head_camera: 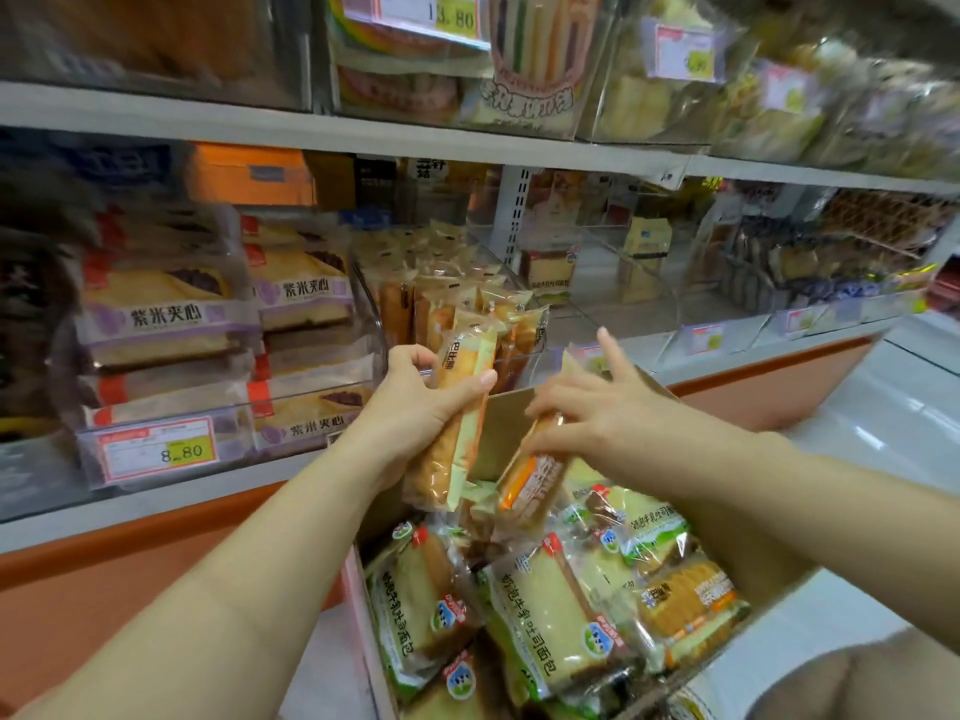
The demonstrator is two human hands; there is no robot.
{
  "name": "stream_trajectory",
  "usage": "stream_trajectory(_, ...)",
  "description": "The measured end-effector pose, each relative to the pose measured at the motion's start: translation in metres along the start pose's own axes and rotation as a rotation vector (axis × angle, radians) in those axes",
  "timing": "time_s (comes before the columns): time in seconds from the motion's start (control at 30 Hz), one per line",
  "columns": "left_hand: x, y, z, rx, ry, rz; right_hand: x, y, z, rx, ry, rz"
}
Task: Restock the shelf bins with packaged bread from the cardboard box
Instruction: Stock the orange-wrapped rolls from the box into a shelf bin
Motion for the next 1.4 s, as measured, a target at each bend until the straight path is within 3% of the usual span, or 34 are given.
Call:
stream_trajectory(0.1, 0.005, -0.001, 0.005, 0.045, -0.101, -0.094, 0.006, 0.005, 0.045, 0.237, 0.190, -0.006)
stream_trajectory(0.27, 0.013, -0.002, 0.021, 0.227, -0.391, -0.215, 0.017, 0.011, 0.093, 0.441, 0.378, 0.063)
stream_trajectory(0.37, 0.013, 0.001, 0.021, 0.224, -0.310, -0.173, 0.005, 0.014, 0.102, 0.413, 0.533, 0.187)
stream_trajectory(0.5, 0.020, 0.008, 0.006, 0.084, -0.164, -0.153, -0.005, 0.008, 0.107, 0.433, 0.684, 0.305)
stream_trajectory(0.77, 0.014, 0.010, 0.001, 0.104, 0.013, -0.035, -0.016, -0.004, 0.126, 0.417, 1.078, 0.613)
stream_trajectory(0.87, 0.011, 0.009, -0.002, 0.072, 0.111, 0.014, -0.023, -0.004, 0.110, 0.341, 1.173, 0.624)
stream_trajectory(1.1, -0.009, 0.002, 0.002, 0.112, 0.238, 0.174, -0.033, 0.010, -0.013, -0.006, 0.985, 0.403)
stream_trajectory(1.27, -0.029, -0.007, 0.005, 0.109, 0.200, 0.343, -0.029, 0.024, -0.049, -0.053, 0.792, 0.363)
stream_trajectory(1.4, -0.042, -0.009, -0.010, 0.081, 0.100, 0.381, -0.036, 0.038, -0.064, -0.043, 0.730, 0.355)
Point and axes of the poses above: each hand's wrist, its own y-axis towards the middle knuckle, its own z-axis out of the palm, x = y × z, the point moved 6 cm from there along y, towards the middle knuckle, and after that the axes turned 9 degrees about x, right-handed, at the moved point
